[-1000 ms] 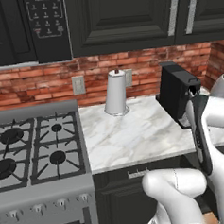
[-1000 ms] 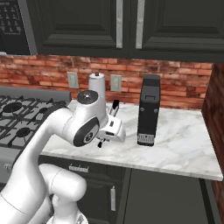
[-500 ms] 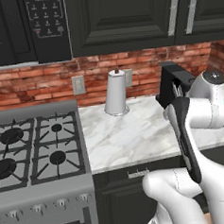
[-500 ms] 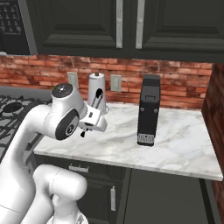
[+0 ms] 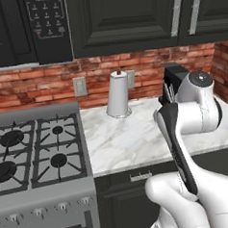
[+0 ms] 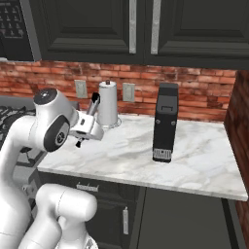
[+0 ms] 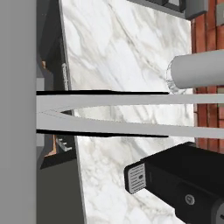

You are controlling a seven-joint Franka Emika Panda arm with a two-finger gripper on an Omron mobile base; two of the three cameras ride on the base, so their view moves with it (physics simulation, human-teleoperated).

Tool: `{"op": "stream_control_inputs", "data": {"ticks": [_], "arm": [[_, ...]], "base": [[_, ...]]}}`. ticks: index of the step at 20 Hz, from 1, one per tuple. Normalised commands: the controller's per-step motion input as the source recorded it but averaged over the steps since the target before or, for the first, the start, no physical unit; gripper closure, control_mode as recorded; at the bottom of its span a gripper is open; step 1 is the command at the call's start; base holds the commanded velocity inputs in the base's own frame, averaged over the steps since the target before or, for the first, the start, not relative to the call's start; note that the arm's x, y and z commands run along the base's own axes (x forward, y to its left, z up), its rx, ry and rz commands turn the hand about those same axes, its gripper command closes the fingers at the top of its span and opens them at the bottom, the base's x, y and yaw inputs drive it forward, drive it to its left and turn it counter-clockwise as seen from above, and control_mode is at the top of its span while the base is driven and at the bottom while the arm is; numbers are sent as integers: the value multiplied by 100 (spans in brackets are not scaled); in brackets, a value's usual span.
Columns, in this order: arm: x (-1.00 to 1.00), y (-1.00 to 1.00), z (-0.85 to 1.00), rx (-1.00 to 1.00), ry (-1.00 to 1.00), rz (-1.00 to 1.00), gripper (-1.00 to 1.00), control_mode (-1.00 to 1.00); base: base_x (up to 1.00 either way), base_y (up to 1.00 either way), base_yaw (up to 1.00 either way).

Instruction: Take the tongs from the drawer on the right and place them on the dining counter next to the tray containing the hot dog.

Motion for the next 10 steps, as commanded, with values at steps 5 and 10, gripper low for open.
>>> {"op": "stream_control_inputs", "data": {"ticks": [5, 10], "arm": [[0, 23, 28, -3, 0, 0, 100, -100], [-3, 11, 16, -2, 0, 4, 100, -100]], "base": [[0, 0, 0], [0, 0, 0]]}}
